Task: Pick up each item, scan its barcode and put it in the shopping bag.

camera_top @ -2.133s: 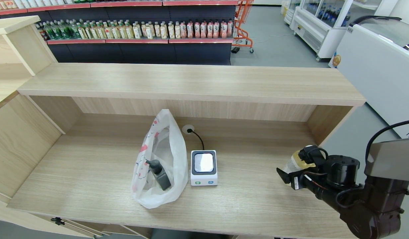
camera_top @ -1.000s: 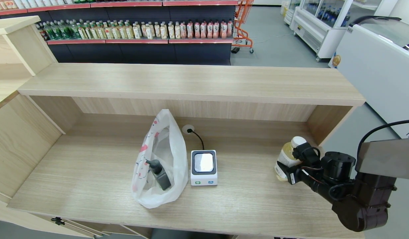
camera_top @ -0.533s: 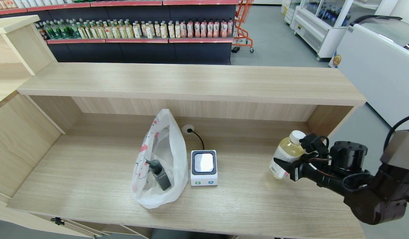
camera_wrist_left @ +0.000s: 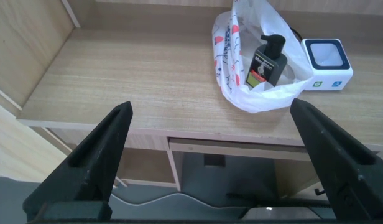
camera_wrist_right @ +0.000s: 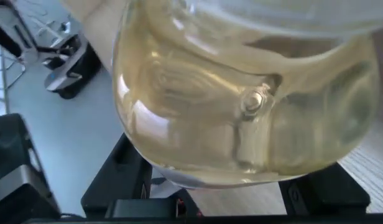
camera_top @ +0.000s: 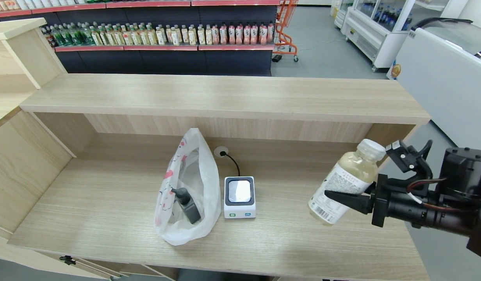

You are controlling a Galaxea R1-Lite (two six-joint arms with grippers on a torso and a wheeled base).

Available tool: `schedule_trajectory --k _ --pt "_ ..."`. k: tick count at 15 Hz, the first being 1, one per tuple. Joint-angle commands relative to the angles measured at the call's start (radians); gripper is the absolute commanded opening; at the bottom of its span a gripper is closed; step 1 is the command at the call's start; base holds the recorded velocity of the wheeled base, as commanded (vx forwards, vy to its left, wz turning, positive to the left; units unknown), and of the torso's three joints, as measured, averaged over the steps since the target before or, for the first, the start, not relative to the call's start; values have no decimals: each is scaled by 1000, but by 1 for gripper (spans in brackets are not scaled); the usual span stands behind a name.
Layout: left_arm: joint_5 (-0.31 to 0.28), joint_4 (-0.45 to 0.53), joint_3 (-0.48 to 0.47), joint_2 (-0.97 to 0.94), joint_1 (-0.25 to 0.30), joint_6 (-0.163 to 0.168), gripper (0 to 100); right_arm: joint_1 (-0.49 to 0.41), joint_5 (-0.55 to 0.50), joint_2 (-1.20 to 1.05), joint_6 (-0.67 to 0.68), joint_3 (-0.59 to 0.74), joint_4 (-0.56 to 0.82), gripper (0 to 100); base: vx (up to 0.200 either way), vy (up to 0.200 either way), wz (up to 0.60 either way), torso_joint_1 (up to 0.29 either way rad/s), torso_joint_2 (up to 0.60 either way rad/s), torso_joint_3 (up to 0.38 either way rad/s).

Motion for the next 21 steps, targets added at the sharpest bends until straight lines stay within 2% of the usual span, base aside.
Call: schedule_trajectory --k 1,5,8,13,16,21 --pt "0 0 0 0 0 0 100 85 4 -106 5 27 9 0 0 0 0 0 0 0" --pt "0 0 0 0 -1 0 100 209 4 -131 95 40 24 0 0 0 0 0 0 0" --pt "0 0 0 0 0 0 100 265 4 -129 168 49 38 0 0 0 0 0 0 0" --pt "0 0 0 0 -1 0 100 281 2 -143 192 50 165 0 0 0 0 0 0 0" --pt "0 0 0 0 0 0 100 320 4 -167 280 43 171 0 0 0 0 0 0 0" --pt "0 0 0 0 0 0 100 367 4 -161 289 43 176 0 0 0 0 0 0 0"
